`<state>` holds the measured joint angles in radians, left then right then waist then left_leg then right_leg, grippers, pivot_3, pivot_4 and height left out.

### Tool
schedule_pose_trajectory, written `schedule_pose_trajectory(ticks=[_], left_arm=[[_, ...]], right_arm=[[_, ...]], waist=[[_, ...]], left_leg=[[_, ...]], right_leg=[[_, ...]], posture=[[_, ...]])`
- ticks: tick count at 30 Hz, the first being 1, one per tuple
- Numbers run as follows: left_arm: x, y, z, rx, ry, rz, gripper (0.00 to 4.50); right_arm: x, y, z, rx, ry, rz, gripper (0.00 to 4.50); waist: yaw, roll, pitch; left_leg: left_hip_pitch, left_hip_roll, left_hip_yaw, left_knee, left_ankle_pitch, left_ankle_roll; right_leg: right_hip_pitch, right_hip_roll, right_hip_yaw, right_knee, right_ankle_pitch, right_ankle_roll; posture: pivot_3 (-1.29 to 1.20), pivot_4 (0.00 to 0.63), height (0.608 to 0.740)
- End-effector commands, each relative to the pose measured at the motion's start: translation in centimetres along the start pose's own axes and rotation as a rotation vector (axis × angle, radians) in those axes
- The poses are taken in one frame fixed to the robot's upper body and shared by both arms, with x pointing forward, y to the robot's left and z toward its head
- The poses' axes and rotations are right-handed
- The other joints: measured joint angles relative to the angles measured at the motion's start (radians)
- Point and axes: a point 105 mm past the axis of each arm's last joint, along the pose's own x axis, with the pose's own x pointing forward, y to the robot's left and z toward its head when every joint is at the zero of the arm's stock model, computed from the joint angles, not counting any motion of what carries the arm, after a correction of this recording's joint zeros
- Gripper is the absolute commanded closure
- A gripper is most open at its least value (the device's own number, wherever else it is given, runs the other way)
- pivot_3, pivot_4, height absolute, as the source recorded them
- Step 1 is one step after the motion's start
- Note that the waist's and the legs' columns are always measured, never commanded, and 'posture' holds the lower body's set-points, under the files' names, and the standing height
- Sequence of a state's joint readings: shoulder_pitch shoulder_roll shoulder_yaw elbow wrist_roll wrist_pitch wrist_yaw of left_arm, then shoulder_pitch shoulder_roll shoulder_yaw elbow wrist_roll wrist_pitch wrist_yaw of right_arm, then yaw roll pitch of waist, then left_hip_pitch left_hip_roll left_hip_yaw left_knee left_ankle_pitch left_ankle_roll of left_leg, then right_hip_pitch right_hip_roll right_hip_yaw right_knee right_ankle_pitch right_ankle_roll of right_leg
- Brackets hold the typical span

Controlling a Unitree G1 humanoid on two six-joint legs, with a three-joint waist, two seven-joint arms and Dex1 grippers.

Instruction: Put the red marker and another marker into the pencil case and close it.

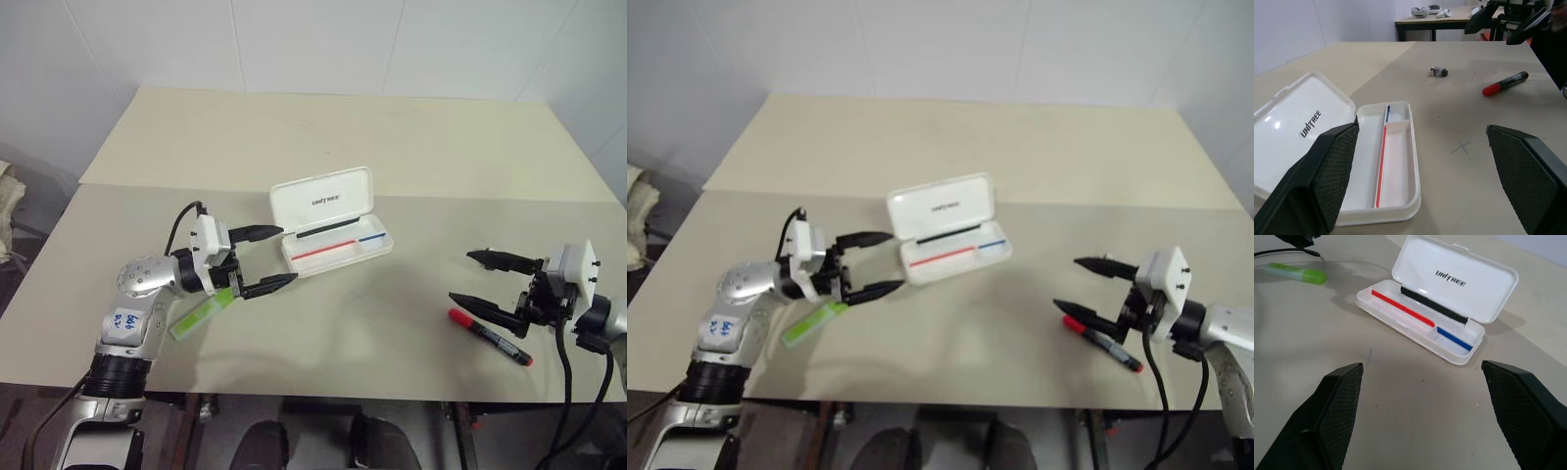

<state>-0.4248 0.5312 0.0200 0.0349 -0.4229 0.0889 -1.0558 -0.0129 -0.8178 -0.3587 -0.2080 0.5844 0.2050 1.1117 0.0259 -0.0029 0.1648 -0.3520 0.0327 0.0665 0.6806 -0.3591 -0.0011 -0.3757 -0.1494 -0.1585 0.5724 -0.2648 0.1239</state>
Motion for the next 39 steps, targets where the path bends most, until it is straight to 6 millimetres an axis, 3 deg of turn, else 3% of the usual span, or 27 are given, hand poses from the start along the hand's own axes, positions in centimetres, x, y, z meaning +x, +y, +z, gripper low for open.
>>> schedule_pose_trajectory(ticks=[1, 3, 8, 13, 21, 39], left_arm=[[0.1, 0.5, 0.3, 0.028, 0.015, 0.003, 0.21], [0.0, 0.6, 0.2, 0.027, 0.018, 0.002, 0.64], [1.3, 0.7, -0.3, 0.036, 0.066, -0.021, 2.37], [3.0, 0.1, -0.2, 0.054, 0.096, -0.070, 2.37], [4.5, -0.4, -1.9, 0.060, 0.237, -0.127, 2.37], [5.9, -0.7, -5.9, 0.004, 0.458, -0.181, 2.37]], right_arm=[[0.5, 0.2, 1.2, -0.035, -0.050, 0.004, 0.39], [0.9, 0.5, 1.2, -0.036, -0.061, 0.003, 0.39], [1.3, 1.0, 1.1, -0.029, -0.079, -0.002, 0.39], [1.4, 1.4, 1.1, -0.024, -0.091, 0.001, 0.39], [1.5, 2.5, 1.8, -0.021, -0.084, 0.036, 0.39], [-0.2, 4.2, 3.5, -0.062, -0.039, 0.083, 0.39]], waist=[[0.000, 0.000, 0.000], [0.001, 0.000, 0.000], [0.003, 0.000, 0.000], [0.002, 0.000, 0.000], [0.003, 0.000, 0.000], [0.009, -0.001, 0.000]], left_leg=[[0.000, 0.000, 0.000, 0.000, 0.000, 0.000], [0.000, 0.000, 0.000, 0.000, 0.000, 0.000], [-0.001, -0.001, 0.000, 0.000, 0.000, 0.000], [-0.001, -0.001, 0.000, 0.000, 0.000, 0.000], [0.000, 0.000, 0.000, 0.000, 0.000, 0.000], [-0.001, 0.000, 0.000, 0.000, 0.000, 0.000]], right_leg=[[0.000, 0.000, 0.000, 0.000, 0.000, 0.000], [0.000, 0.000, 0.000, 0.000, 0.000, 0.000], [0.000, 0.000, 0.000, 0.000, 0.000, 0.000], [0.000, 0.000, 0.000, 0.000, 0.000, 0.000], [0.000, 0.000, 0.000, 0.000, 0.000, 0.000], [0.000, 0.000, 0.000, 0.000, 0.000, 0.000]], posture=[[0.00, 0.150, 0.740], [0.00, 0.150, 0.740], [0.00, 0.150, 0.740], [0.00, 0.150, 0.740], [0.00, 0.150, 0.740], [0.00, 0.150, 0.740]])
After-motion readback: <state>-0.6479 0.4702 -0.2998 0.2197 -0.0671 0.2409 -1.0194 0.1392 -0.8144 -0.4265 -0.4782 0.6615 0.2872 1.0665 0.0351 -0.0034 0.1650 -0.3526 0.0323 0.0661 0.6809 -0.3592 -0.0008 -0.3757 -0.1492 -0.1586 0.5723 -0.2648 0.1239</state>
